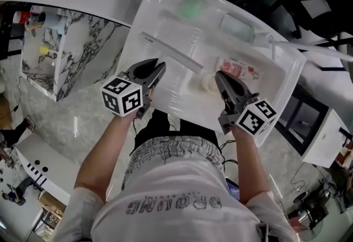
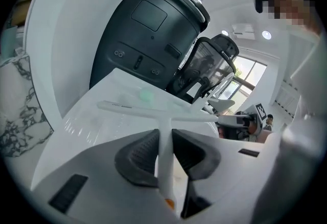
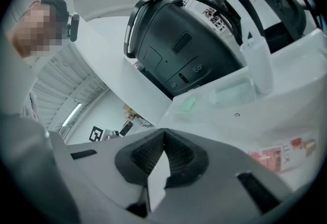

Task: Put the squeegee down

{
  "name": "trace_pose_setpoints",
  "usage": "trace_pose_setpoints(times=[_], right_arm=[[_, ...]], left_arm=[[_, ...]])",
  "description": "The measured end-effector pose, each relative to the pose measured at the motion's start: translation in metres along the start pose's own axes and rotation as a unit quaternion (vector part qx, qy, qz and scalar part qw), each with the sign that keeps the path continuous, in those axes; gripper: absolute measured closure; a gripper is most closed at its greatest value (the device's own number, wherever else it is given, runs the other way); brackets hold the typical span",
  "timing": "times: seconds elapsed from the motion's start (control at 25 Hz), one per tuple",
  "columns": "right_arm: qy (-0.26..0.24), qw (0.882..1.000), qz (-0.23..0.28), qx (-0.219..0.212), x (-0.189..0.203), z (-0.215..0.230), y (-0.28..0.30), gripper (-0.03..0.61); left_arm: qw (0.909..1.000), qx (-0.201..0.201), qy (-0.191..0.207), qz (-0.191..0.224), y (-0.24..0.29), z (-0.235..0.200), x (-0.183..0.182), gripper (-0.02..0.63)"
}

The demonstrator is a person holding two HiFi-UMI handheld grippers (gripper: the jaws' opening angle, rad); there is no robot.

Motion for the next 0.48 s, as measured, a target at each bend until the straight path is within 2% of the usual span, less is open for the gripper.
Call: trace_pose_setpoints(times=[0.48], right_arm=[[0.018,1.000,-0.002,0.019,0.013,0.020,-0.008,0.571]], left_arm=[[0.9994,-0.002,0.012,-0.034,0.025,-0.008,0.019,0.517]])
Point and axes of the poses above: the fingertips, and each gripper's own axes: y forward along the fingers, z to its right, x out of its underside, the point moved 6 cm from there along -y, backward along the fingers, and after that the axes turned 8 degrees about z, right-handed, at the moved point
